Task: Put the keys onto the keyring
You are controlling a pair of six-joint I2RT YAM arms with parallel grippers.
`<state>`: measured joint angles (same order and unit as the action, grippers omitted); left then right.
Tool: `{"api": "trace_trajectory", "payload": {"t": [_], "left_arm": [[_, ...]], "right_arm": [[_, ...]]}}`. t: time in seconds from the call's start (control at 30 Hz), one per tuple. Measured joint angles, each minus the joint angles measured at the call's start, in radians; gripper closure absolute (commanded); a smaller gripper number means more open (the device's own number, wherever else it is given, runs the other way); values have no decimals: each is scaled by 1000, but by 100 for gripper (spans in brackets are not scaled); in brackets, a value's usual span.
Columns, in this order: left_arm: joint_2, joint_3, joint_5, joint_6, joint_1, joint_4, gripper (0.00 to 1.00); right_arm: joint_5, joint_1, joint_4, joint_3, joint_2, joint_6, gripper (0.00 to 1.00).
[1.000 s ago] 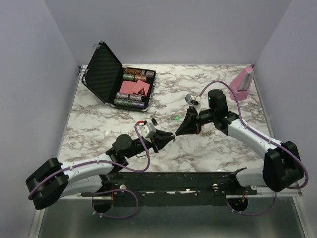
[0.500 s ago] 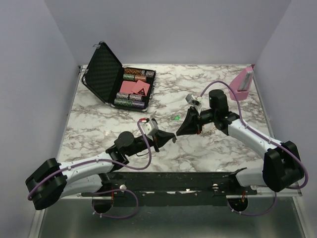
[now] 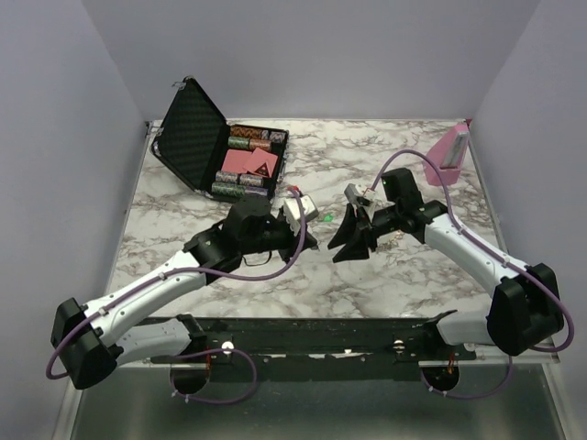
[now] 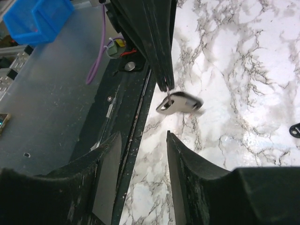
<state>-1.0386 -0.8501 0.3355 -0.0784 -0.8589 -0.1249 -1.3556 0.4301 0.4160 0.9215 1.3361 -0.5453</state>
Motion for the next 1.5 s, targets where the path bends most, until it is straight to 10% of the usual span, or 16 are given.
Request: {"api": "trace_trajectory", "payload": {"t": [0.4,1.5], "left_arm": [[-186,-200,114,148,-5,-369,100],[-275,-269,181,140,-23,-393,100]], "right_arm": [[13,0,-13,-15,0,5,47],[-39,38,-208,-84,21,161,71]]}}
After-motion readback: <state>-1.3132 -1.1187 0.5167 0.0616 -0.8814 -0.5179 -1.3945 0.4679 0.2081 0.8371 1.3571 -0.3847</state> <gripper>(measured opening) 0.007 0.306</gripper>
